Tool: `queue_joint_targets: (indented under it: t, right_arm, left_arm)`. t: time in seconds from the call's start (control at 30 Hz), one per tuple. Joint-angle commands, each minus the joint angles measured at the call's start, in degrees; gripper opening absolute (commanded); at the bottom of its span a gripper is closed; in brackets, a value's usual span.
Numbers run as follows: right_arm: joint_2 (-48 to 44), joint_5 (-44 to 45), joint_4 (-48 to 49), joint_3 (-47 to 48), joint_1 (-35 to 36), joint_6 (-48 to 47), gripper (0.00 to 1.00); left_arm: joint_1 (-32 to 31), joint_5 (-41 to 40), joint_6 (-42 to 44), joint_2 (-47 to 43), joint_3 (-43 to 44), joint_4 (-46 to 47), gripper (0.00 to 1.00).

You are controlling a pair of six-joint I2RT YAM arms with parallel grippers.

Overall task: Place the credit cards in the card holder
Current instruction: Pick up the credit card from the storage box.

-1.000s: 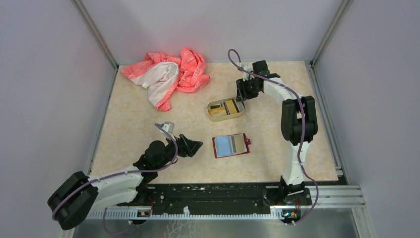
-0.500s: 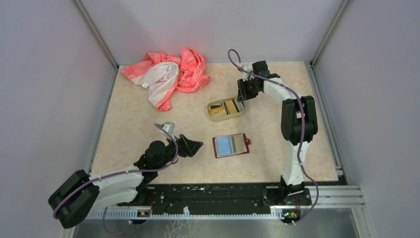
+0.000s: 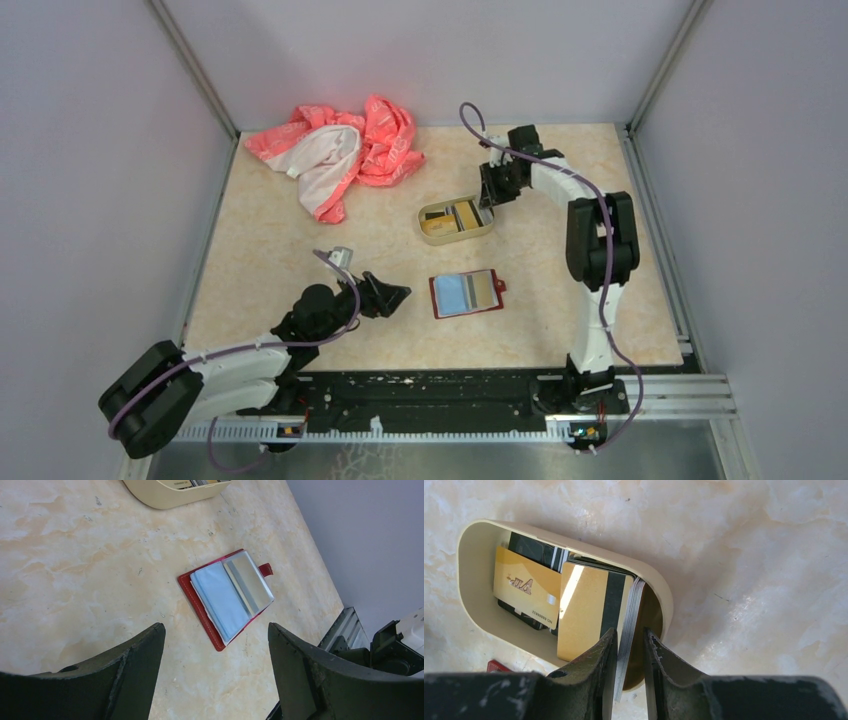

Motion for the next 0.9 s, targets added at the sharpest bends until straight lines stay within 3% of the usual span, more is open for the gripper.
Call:
queue_joint_targets:
  t: [0.0, 0.33, 0.47, 0.87]
  right_arm:
    - [1.8, 0.4, -1.7, 2.2, -0.4, -0.9, 0.24]
    - [5.0, -2.8, -3.2, 3.6, 0.3, 0.2, 0.23]
    - [5.0, -5.4, -3.1, 3.8, 0.4, 1.3, 0.16]
    - [3.9, -14.0, -2.5, 3.4, -2.7, 4.8, 0.17]
  left_arm:
    - [0.3, 0.7, -0.5, 0.4, -0.9, 2.5, 0.81]
    - [0.3, 1.4, -0.5, 1.7, 0.0, 2.8, 0.81]
    - [0.3, 1.4, -0.5, 1.7, 0.1, 2.8, 0.81]
    - [0.3, 1.6, -0.4, 2.1, 0.7, 2.7, 0.81]
